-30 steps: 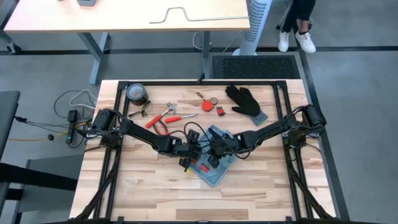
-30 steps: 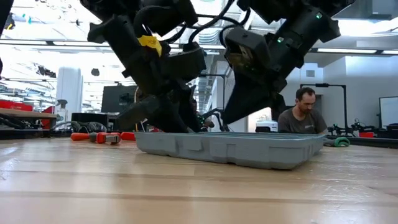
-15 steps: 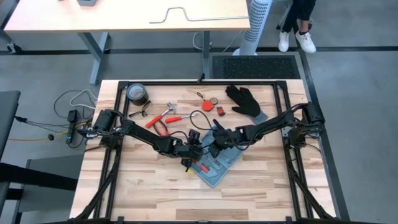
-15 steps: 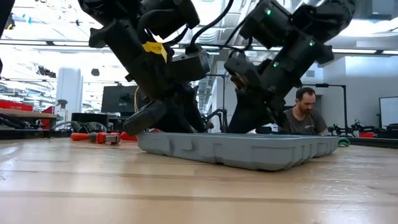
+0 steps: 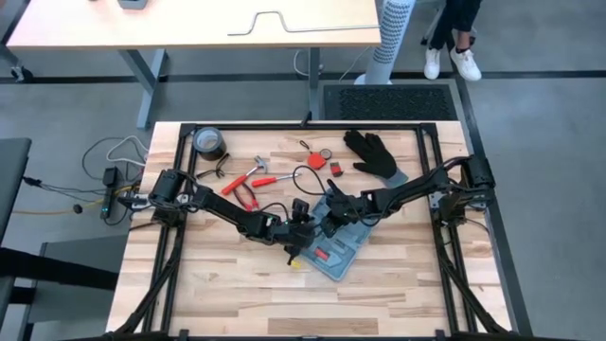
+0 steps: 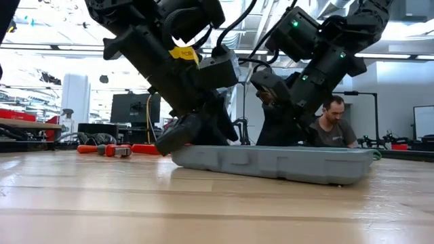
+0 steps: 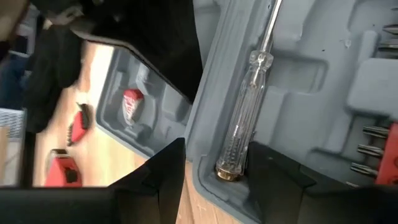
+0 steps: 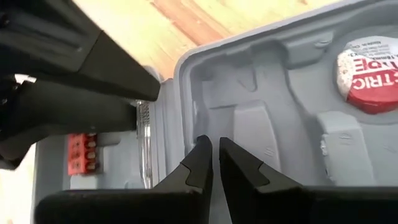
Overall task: Prefit tool cases
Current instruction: Remove the transparent screwdriver from the gray prefit tool case
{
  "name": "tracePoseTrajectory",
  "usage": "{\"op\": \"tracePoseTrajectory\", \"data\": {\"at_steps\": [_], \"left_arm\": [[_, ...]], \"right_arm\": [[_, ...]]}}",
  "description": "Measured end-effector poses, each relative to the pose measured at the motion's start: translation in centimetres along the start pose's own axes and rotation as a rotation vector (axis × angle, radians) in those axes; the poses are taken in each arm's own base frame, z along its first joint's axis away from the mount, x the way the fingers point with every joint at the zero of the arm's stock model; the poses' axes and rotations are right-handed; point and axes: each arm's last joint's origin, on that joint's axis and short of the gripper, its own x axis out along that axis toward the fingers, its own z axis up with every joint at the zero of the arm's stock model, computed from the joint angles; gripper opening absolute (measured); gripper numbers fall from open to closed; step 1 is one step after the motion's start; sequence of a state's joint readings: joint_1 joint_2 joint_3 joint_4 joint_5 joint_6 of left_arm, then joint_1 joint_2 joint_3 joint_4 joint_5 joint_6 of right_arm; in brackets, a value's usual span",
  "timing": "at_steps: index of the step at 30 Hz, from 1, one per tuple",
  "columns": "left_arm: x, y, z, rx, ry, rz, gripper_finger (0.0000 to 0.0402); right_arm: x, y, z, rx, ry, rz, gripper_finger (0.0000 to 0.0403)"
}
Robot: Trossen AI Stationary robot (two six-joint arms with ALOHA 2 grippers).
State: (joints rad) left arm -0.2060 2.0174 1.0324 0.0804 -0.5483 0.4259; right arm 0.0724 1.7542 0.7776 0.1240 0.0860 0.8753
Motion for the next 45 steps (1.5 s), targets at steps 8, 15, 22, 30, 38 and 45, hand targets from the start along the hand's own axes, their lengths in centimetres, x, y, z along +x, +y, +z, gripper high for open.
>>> {"op": "tracePoseTrajectory", "data": {"at_steps": [8,15,22,30,38,45], "left_arm": [[0.2,1.3,1.6,0.039,-0.042,0.114,0.0138],[-0.6,1.9,2.7,0.100,-0.016,0.133,0.0133],[-0.8,2.6,2.4,0.025,-0.004,0.102,0.0132],[-0.7,2.6,2.0,-0.019,0.004,0.109,0.0132],[-1.7,3.4,2.3,-0.039,-0.023,0.130,0.0132],[-1.8,3.4,2.6,-0.055,-0.073,0.057,0.0131]], "right_arm": [[0.0,0.0,-0.2,-0.013,0.019,-0.006,0.0036],[0.0,0.0,-0.3,-0.021,0.021,0.002,0.0018],[0.1,-0.8,-1.0,0.036,0.000,0.041,0.0017],[0.1,-1.2,-1.4,0.046,-0.013,0.051,0.0016],[0.1,-1.3,-1.5,0.060,-0.017,0.034,0.0016],[0.1,-1.3,-1.6,0.052,-0.007,0.040,0.0016]]}}
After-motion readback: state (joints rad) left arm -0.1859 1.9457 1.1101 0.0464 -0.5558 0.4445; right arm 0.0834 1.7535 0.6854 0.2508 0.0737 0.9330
